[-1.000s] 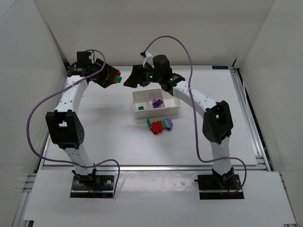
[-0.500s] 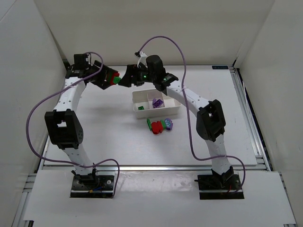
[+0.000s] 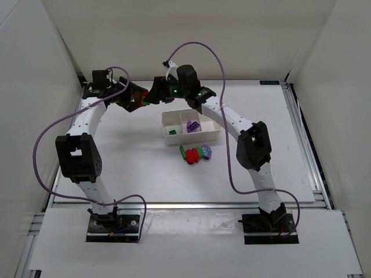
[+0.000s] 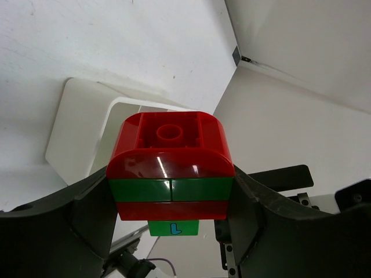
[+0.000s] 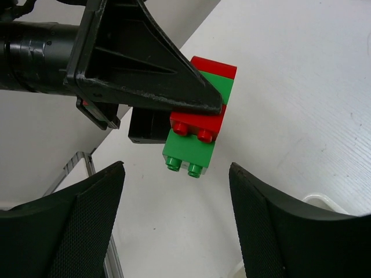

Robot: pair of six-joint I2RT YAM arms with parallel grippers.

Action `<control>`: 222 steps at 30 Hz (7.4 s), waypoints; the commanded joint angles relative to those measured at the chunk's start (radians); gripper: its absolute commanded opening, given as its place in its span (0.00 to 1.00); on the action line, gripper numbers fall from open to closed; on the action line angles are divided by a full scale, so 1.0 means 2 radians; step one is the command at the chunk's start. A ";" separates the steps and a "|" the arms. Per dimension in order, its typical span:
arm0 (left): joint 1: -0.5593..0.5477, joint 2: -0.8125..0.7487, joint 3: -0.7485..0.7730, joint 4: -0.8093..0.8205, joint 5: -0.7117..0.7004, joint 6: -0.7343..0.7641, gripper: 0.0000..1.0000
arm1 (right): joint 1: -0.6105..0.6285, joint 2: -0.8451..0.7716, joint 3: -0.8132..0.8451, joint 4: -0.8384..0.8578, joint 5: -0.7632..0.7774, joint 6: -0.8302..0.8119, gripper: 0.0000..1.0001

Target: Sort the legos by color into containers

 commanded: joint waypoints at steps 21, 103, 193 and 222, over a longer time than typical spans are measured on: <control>-0.008 -0.026 -0.015 0.071 0.068 0.047 0.10 | -0.002 0.026 0.037 -0.014 -0.016 0.006 0.61; -0.001 -0.116 -0.084 0.023 0.012 0.276 0.10 | -0.067 -0.013 -0.049 -0.241 -0.155 -0.392 0.00; -0.206 -0.248 -0.193 0.062 -0.109 0.813 0.10 | -0.054 0.012 0.140 -0.395 -0.191 -0.135 0.80; -0.209 -0.220 -0.173 0.068 -0.104 0.794 0.10 | -0.040 0.028 0.140 -0.383 -0.252 -0.144 0.56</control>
